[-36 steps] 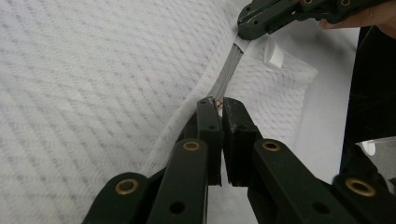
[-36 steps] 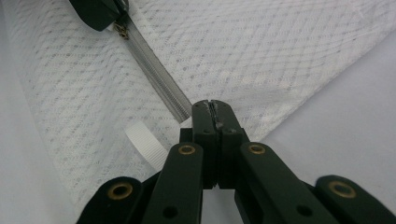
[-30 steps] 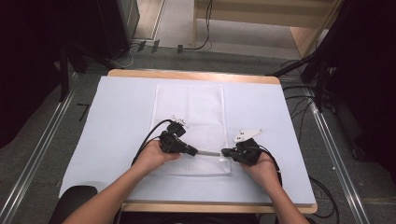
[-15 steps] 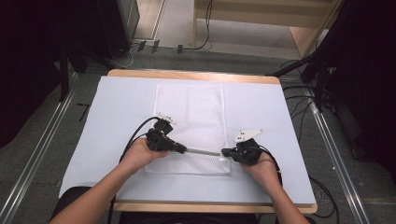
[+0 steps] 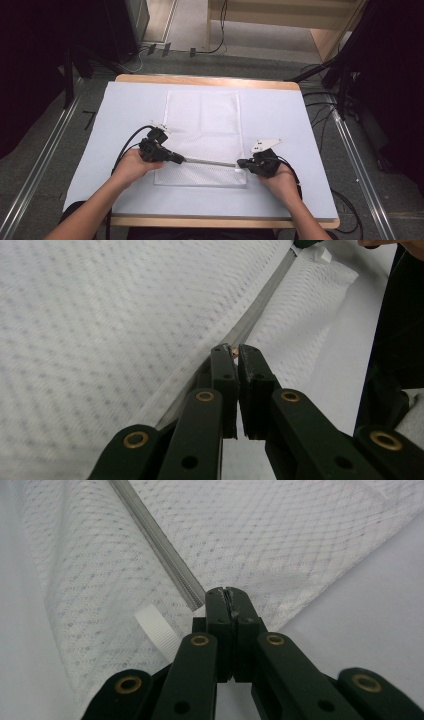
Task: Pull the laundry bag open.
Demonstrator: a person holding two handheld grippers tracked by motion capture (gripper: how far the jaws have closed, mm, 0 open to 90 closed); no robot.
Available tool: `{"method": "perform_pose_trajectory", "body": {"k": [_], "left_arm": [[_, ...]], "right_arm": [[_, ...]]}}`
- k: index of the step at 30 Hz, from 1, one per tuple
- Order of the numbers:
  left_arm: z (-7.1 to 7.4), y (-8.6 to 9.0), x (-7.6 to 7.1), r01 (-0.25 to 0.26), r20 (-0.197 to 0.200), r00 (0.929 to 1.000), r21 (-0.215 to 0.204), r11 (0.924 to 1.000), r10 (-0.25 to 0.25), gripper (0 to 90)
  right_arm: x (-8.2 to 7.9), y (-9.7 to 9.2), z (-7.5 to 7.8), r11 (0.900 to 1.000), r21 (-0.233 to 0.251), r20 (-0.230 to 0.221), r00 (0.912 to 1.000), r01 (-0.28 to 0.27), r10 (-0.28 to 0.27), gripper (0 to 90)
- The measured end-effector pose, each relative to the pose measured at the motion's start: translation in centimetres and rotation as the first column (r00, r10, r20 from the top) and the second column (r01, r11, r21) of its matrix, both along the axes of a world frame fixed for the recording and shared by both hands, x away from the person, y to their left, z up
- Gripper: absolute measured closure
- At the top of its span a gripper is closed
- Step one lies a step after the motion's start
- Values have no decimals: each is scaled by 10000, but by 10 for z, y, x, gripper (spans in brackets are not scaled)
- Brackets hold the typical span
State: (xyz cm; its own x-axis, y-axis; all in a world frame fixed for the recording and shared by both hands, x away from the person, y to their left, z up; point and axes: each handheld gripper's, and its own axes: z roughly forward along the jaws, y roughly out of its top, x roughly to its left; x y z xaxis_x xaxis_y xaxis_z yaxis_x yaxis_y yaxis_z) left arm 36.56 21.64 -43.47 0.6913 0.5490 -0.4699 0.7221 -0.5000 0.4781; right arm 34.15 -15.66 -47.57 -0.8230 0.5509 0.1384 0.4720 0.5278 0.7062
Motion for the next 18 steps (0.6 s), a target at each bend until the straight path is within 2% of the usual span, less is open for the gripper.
{"method": "perform_pose_trajectory", "body": {"k": [6,18], "left_arm": [[0,16,-2,-205,-45,9998,-99,9997,204,880],[-2,58,-10,-878,-215,9959,106,9961,880,880]], "right_arm": [[1,0,1,10000,-54,-108,9999,-50,50,900],[4,-1,1,9998,-1,-231,9995,-201,200,900]]}}
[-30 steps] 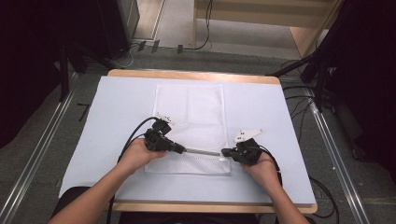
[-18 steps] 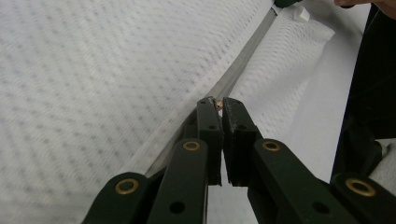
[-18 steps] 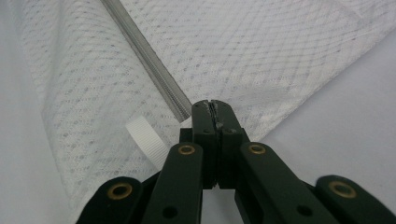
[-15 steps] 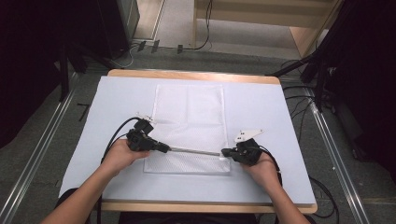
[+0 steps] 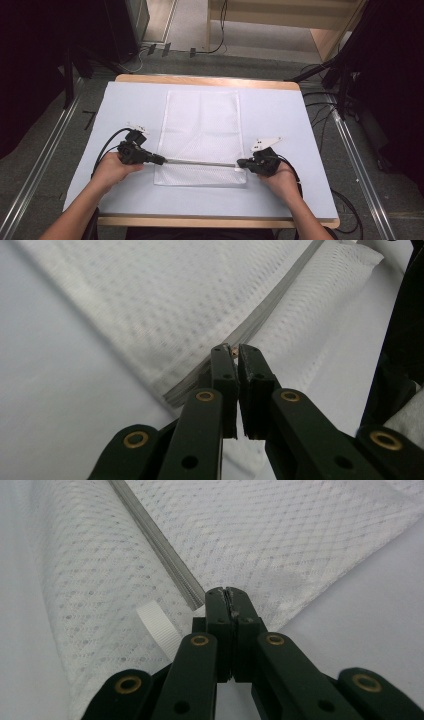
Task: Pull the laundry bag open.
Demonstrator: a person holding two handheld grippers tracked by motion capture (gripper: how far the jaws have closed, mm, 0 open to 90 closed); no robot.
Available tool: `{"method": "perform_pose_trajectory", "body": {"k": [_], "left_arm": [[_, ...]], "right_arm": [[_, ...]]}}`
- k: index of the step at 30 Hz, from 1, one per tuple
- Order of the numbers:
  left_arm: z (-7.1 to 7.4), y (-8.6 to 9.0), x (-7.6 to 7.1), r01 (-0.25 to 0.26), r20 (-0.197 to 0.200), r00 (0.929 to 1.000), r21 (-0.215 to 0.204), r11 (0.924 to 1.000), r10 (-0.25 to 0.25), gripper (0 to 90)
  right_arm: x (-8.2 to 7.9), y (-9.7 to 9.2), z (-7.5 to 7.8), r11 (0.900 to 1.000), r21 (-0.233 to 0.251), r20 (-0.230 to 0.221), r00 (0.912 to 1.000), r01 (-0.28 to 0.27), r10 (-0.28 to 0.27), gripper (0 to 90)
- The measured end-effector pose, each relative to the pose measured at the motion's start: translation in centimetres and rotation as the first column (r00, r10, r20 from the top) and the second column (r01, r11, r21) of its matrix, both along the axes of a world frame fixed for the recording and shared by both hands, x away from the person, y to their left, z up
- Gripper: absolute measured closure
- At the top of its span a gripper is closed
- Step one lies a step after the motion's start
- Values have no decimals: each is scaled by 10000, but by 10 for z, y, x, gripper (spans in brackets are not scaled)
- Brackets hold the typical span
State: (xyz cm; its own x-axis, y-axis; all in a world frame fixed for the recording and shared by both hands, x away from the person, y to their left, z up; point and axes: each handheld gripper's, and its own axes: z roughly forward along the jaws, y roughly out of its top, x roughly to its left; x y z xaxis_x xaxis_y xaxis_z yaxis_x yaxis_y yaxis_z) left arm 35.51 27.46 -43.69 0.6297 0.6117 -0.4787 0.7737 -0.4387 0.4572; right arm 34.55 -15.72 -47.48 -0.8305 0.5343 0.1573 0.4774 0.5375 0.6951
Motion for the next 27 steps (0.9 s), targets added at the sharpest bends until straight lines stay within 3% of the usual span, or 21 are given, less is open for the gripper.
{"method": "perform_pose_trajectory", "body": {"k": [6,16,18,22,27], "left_arm": [[-3,24,-4,-643,-140,9978,17,9979,643,881],[-6,25,-9,-603,137,9981,-205,9980,606,869],[-5,25,-9,-626,334,9974,-298,9976,636,856],[-3,27,-8,-778,771,9936,-632,9950,826,732],[0,28,-9,-1095,1493,9820,-491,9928,1157,593]], "right_arm": [[1,0,0,10000,2,-117,9999,-10,10,900],[4,-1,0,9999,140,-344,9994,-73,78,900],[4,0,1,9999,55,-258,9995,-163,164,889],[5,2,4,9997,51,-405,9989,-225,226,802],[8,-1,9,9994,349,-249,9997,41,-32,745]]}}
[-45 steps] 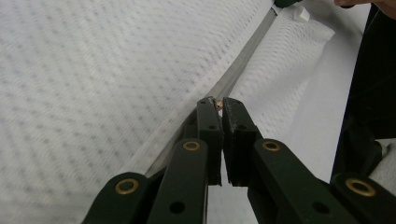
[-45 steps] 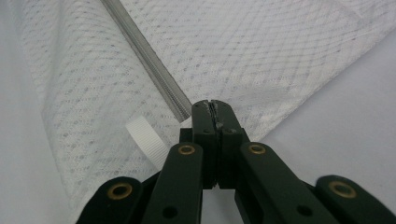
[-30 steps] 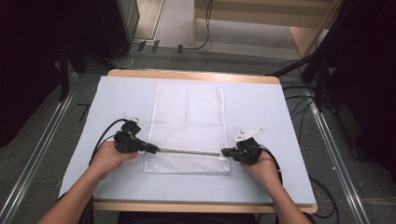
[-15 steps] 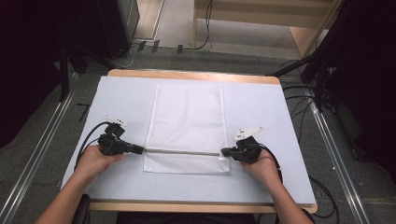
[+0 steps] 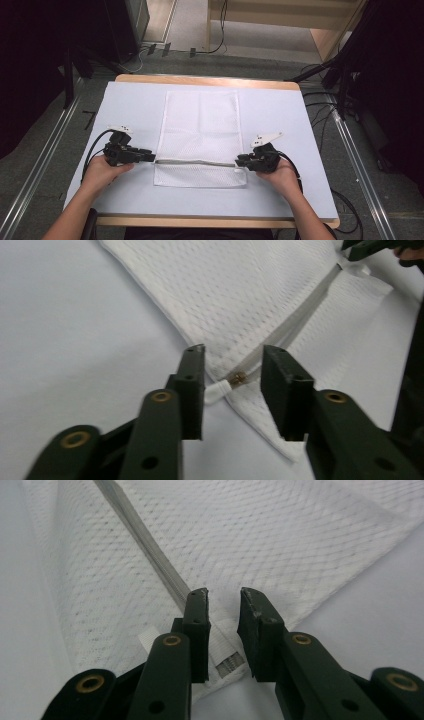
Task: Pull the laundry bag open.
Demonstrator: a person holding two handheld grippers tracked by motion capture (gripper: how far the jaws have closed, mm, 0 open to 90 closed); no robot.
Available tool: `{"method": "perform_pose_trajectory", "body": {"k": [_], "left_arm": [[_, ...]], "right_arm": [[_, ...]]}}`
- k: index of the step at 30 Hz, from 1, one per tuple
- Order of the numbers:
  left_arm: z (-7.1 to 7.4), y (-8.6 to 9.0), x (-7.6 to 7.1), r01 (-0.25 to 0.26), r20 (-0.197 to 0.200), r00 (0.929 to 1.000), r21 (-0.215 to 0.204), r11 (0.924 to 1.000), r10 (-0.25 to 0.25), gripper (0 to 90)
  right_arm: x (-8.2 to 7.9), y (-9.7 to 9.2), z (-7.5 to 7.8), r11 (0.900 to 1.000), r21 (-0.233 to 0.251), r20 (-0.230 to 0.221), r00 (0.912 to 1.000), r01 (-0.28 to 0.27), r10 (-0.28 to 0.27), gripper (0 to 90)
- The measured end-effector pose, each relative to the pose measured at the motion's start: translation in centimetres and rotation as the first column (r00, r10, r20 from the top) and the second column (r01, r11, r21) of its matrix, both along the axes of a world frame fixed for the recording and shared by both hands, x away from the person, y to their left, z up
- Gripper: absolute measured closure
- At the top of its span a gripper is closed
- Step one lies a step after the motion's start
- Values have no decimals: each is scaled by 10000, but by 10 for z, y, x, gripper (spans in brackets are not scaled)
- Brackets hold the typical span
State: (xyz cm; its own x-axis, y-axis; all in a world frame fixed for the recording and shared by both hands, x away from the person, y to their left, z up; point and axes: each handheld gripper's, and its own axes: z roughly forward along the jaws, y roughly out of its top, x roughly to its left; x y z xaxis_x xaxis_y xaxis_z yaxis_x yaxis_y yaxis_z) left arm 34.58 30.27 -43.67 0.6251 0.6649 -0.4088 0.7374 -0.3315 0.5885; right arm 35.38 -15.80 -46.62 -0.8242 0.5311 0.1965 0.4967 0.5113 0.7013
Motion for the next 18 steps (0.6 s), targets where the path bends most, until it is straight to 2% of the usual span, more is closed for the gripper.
{"method": "perform_pose_trajectory", "body": {"k": [3,8,13,18], "left_arm": [[2,2,0,-436,574,9975,409,9982,412,525],[2,7,2,-856,867,9931,686,9940,795,459],[2,13,4,-1321,1240,9851,1013,9860,1192,411],[2,20,9,-1668,1666,9753,1236,9782,1453,374]], "right_arm": [[2,-5,2,9990,312,-25,9995,325,-324,700],[7,-15,6,9939,577,121,9954,944,-952,606],[12,-22,6,9882,623,256,9896,1398,-1416,518],[17,-31,3,9742,739,172,9764,2133,-2151,452]]}}
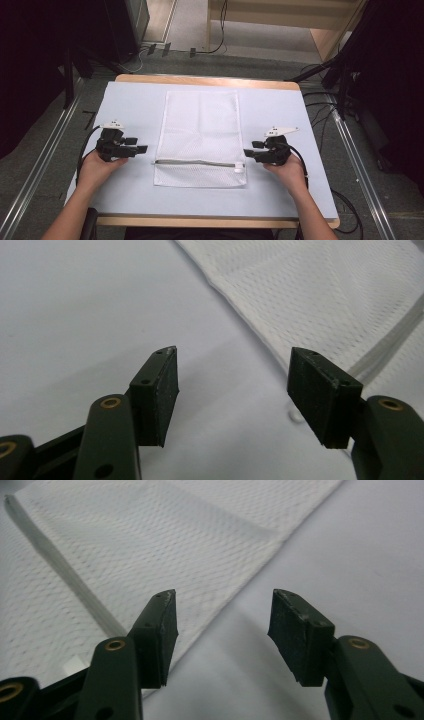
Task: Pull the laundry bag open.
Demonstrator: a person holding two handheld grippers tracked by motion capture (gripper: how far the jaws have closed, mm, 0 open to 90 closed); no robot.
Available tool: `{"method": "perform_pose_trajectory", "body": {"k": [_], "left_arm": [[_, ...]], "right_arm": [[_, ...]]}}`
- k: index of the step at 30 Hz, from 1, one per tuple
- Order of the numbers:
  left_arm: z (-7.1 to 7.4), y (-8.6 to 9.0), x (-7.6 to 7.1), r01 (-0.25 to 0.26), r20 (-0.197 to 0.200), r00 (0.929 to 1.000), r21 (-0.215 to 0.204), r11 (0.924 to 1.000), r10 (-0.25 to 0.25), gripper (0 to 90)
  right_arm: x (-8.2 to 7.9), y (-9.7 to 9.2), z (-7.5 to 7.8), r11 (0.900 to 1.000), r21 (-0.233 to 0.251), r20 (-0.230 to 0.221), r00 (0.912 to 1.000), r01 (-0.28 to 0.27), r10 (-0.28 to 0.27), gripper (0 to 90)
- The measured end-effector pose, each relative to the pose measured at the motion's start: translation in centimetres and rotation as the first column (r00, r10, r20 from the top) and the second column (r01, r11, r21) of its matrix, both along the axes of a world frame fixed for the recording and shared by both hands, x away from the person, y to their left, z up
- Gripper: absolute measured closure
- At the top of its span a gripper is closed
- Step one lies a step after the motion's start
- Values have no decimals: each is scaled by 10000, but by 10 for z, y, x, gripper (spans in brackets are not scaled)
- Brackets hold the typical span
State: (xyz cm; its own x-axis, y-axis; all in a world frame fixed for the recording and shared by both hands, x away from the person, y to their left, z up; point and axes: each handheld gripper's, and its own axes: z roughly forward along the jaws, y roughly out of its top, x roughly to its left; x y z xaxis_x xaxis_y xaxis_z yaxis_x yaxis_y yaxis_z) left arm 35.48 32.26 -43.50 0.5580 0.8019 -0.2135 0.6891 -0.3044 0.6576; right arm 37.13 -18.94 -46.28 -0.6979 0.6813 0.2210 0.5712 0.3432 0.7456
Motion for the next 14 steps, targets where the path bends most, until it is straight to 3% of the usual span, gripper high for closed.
{"method": "perform_pose_trajectory", "body": {"k": [3,7,9,14], "left_arm": [[-1,3,4,-200,84,9998,-49,9998,201,362],[-4,6,6,-411,-226,9989,-219,9989,406,355],[-5,8,7,-520,-318,9982,-424,9977,507,353],[-6,9,9,-608,-287,9978,-289,9977,599,332]], "right_arm": [[3,-6,-1,9990,119,-37,9991,430,-430,411],[7,-12,-5,9961,89,-199,9960,877,-876,385],[8,-13,-6,9949,20,-252,9946,1009,-1008,372],[8,-13,-7,9946,-33,-284,9942,1034,-1035,351]]}}
